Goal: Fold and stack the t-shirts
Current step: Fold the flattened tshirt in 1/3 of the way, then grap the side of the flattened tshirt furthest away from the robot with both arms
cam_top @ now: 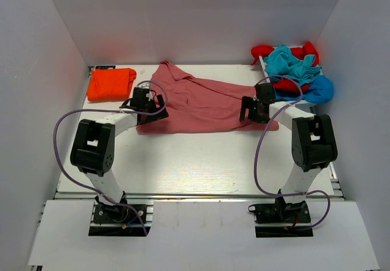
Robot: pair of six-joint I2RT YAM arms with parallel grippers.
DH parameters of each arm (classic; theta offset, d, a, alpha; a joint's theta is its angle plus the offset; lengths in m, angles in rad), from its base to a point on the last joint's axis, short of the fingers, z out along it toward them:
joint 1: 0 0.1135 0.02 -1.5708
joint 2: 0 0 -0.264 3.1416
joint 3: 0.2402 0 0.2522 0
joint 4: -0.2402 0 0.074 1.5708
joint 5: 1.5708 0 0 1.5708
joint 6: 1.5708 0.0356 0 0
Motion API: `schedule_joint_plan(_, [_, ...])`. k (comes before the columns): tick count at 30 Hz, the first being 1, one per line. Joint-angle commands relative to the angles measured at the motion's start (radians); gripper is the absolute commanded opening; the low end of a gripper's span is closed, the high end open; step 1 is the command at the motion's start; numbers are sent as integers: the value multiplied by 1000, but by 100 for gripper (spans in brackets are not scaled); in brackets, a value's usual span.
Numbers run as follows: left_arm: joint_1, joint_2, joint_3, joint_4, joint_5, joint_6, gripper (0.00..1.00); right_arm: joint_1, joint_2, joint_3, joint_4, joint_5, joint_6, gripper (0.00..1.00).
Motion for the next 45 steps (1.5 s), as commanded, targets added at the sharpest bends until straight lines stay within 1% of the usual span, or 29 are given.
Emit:
schedule_joint_plan(1, [7,50,3,-23,21,-21,100,-11,6,-39,26,44,18,90])
schedule_joint_plan(2, [7,60,-6,-40,0,-21,100,-14,35,-39,12,78,42,90])
schedule_joint_plan(4, [7,74,-37,-106,-37,-21,100,-16,51,-42,-21,78,57,90])
schedule_joint_plan(5, [7,74,-48,-141,-86,-39,100,-16,58,-61,-28,72,91,90])
schedule_joint_plan(7, [17,74,-101,-192,-156,-76,100,-28,40,-108,-34,63,131,90])
schedule_joint_plan(9, [28,35,-154,-217,-157,-96,100,-33,8,-167,-40,61,168,90])
schedule_joint_plan(12, [39,-73,-290,-229,-148,-119,100,-50,-92,-274,-41,3,202,90])
schedule_joint_plan(13, [39,-103,-313,-229,-148,-133,100,-50,-106,-318,-40,-25,205,89])
schedule_joint_plan(14, [39,-161,-333,-243,-148,-144,100,-51,-121,-364,-37,-64,208,90])
schedule_joint_plan(15, [39,-188,-370,-257,-148,-144,100,-48,-156,-384,-22,-98,200,90])
schedule_joint_plan(16, [48,-211,-384,-272,-148,-153,100,-47,-190,-453,-20,-133,206,90])
schedule_joint_plan(21, [48,-331,-489,-371,-105,-190,100,-44,-313,-561,-44,-168,200,90])
schedule_joint_plan(22, [48,-381,-502,-399,-105,-206,100,-41,-360,-594,-58,-172,197,90])
schedule_joint_plan(25, [39,-475,-533,-484,-95,-255,100,-38,-409,-634,-87,-206,189,90])
schedule_joint_plan(26, [39,-546,-549,-497,-82,-275,100,-37,-454,-639,-100,-213,164,90])
schedule_joint_plan(27, [28,-583,-560,-526,-82,-288,100,-30,-471,-642,-109,-224,157,90])
schedule_joint_plan(28, [28,-620,-560,-527,-82,-288,100,-30,-506,-639,-113,-233,125,90])
schedule_joint_plan(29, [28,-689,-560,-536,-65,-288,100,-28,-533,-636,-129,-238,116,90])
schedule_joint_plan(31, [28,-740,-545,-515,-52,-288,100,-28,-572,-603,-140,-227,87,90])
schedule_joint_plan(33, [28,-756,-488,-487,-52,-268,100,-31,-603,-578,-147,-240,74,90])
schedule_joint_plan(34, [28,-756,-462,-458,-52,-259,100,-27,-609,-540,-146,-252,73,90])
schedule_joint_plan(35, [28,-745,-400,-449,-78,-250,100,-25,-626,-527,-128,-256,74,90])
schedule_joint_plan(37, [28,-683,-335,-420,-109,-216,100,-27,-624,-477,-107,-247,76,90])
schedule_joint_plan(38, [28,-653,-268,-419,-141,-207,100,-28,-615,-466,-86,-231,77,90])
schedule_joint_plan(40, [39,-589,-203,-396,-154,-174,100,-31,-600,-409,-80,-202,79,90])
schedule_joint_plan(41, [39,-519,-147,-369,-154,-164,100,-31,-583,-394,-63,-197,79,90])
schedule_joint_plan(44, [39,-406,-34,-332,-196,-139,100,-31,-522,-328,-43,-140,87,90])
schedule_joint_plan(45, [39,-327,-5,-321,-209,-122,100,-31,-496,-305,-34,-129,91,90])
